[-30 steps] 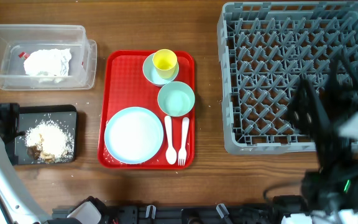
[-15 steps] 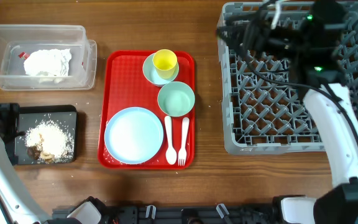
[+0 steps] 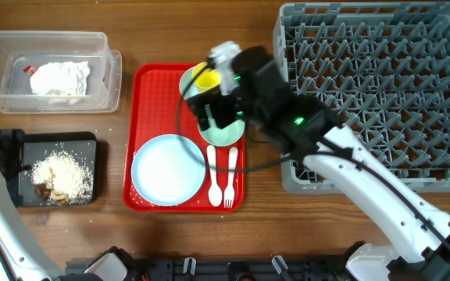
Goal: Sort waste into correct bins and load items into the dishwasher rack
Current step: 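Reach the right gripper to the light-blue plate rim and grip it, then lift the plate and carry it right into the rack's back row, then release the plate upright and raise the right gripper, then move the right gripper to the light-blue bowl and grip its rim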
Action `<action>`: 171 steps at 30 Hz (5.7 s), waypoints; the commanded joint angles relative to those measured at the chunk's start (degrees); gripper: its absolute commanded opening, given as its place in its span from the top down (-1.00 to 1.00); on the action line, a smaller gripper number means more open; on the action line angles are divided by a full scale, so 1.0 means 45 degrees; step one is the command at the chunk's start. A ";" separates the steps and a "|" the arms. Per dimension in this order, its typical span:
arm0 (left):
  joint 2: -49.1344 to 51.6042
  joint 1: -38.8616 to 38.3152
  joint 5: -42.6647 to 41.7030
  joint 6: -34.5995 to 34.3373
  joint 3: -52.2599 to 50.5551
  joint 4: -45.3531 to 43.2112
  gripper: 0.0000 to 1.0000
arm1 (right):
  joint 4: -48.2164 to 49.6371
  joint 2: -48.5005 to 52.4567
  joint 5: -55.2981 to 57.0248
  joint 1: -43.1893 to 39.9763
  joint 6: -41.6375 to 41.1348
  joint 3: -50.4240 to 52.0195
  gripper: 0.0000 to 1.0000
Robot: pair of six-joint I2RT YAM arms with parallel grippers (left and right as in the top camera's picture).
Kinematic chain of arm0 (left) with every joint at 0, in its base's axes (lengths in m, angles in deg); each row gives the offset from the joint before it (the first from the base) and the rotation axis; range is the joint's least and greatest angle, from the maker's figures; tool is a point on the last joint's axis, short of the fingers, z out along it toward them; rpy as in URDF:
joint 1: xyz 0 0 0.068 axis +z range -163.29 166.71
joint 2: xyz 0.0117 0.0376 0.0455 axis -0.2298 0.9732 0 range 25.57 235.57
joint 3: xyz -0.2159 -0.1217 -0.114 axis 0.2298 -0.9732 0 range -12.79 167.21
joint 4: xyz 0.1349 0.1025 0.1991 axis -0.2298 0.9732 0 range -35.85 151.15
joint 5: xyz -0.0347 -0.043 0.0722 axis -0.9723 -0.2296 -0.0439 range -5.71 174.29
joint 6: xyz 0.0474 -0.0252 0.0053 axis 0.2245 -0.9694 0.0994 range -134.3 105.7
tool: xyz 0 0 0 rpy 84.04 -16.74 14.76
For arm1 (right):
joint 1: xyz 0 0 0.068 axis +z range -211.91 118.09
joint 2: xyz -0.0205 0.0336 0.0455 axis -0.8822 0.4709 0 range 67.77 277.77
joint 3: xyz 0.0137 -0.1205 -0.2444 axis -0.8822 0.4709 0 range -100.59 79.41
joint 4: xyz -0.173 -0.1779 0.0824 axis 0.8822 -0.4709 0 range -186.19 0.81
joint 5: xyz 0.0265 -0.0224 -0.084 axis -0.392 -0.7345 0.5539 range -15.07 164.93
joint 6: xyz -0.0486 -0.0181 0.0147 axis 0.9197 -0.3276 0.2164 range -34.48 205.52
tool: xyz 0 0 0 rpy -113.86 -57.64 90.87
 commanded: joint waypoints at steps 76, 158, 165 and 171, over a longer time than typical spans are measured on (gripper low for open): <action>0.0058 0.0068 0.0170 -0.0019 -0.0053 0.0000 -1.00 | -0.4998 1.1540 -0.0141 0.1447 0.2448 -0.7116 0.57; 0.0058 0.0068 0.0170 -0.0019 -0.0053 0.0000 -1.00 | -0.5430 0.5610 0.1477 -0.3759 -0.0194 -0.7524 -0.99; 0.0058 0.0068 0.0170 -0.0019 -0.0053 0.0000 -1.00 | -0.5702 0.6198 -0.2419 -0.2497 0.0923 -0.7470 -0.77; 0.0058 0.0068 0.0170 -0.0019 -0.0053 0.0000 -1.00 | -0.6683 0.7373 -0.0729 -0.0573 0.1044 -0.7470 -0.40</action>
